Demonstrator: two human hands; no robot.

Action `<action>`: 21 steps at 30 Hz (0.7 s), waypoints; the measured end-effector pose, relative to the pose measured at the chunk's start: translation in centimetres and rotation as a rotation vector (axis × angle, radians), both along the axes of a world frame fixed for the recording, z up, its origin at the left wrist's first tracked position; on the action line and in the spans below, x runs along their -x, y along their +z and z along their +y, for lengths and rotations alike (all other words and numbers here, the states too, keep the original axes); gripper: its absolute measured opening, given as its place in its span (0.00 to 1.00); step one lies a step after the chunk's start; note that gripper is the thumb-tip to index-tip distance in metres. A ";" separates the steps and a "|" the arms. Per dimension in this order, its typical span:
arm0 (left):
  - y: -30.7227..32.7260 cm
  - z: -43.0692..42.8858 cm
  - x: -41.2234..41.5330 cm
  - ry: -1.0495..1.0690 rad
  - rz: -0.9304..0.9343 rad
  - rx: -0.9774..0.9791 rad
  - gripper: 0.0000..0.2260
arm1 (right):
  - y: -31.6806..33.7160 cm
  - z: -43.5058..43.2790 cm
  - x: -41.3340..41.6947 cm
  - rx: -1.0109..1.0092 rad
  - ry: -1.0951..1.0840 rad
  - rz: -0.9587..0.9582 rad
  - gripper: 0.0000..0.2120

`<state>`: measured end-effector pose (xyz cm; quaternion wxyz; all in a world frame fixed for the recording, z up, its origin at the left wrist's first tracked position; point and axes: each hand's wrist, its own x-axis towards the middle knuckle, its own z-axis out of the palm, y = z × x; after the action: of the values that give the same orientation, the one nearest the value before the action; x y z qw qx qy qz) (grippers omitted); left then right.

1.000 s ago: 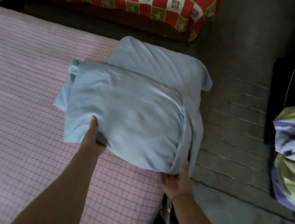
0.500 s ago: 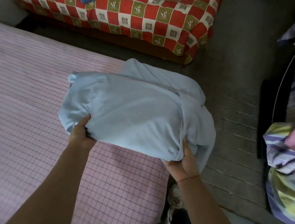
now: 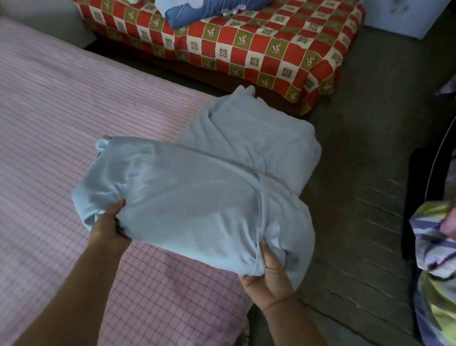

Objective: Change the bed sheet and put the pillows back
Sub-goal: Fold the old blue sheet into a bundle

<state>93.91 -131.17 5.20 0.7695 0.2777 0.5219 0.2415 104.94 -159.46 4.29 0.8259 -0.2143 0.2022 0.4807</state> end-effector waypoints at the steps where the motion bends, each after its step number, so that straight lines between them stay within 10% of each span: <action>1: -0.1 -0.6 2.0 0.005 -0.003 0.000 0.20 | -0.1 -0.4 1.5 0.001 0.017 0.020 0.47; 11: -0.5 -7.4 20.1 0.041 0.125 0.045 0.08 | -0.5 -8.2 18.6 0.202 0.180 0.094 0.41; 15: 0.0 -7.9 22.7 0.028 0.146 0.028 0.18 | -1.3 -9.2 22.0 0.238 0.142 0.195 0.47; 21: 1.8 -5.7 18.3 -0.009 0.119 0.065 0.24 | -0.2 -9.3 18.8 0.229 0.040 0.113 0.10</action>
<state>75.62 -136.85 7.04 0.7468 0.2687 0.5731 0.2039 86.16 -168.78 4.11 0.7734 -0.2838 0.2978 0.4823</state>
